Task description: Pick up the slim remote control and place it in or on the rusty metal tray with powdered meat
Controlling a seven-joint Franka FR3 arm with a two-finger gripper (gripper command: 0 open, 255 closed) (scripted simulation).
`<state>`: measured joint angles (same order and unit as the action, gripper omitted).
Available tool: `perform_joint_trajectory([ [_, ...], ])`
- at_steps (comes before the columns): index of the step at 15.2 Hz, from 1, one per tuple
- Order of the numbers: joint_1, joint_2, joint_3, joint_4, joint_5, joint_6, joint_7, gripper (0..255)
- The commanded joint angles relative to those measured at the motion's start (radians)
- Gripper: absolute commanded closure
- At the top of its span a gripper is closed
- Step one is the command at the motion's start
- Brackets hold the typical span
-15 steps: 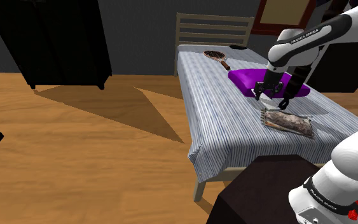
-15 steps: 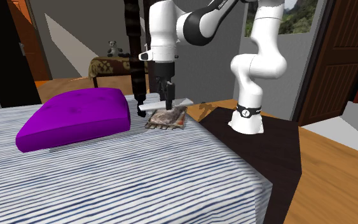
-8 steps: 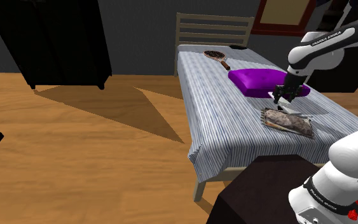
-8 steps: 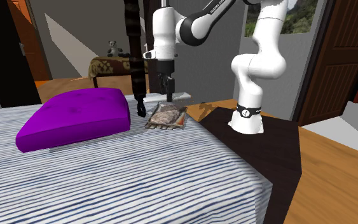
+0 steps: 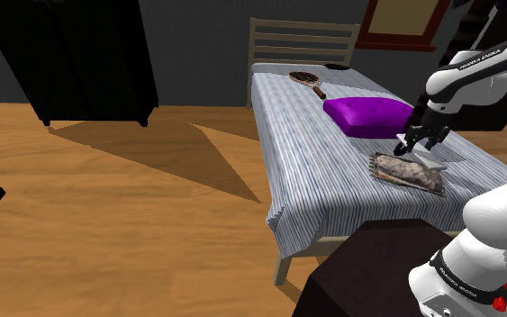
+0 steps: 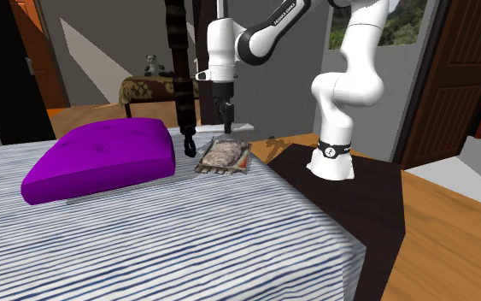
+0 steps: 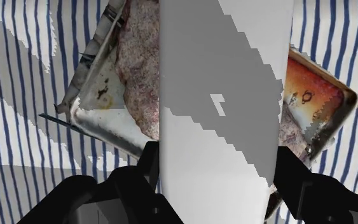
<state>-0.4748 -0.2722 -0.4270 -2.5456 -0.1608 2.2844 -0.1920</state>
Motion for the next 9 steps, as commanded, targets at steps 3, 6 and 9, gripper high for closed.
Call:
perform_joint_trajectory([
  [3,0.004,0.043,-0.011,-0.023,0.011,0.066,-0.011,255],
  [6,0.008,0.078,-0.019,-0.039,0.023,0.114,-0.020,255],
  [9,0.013,0.116,-0.025,-0.052,0.038,0.163,-0.032,255],
])
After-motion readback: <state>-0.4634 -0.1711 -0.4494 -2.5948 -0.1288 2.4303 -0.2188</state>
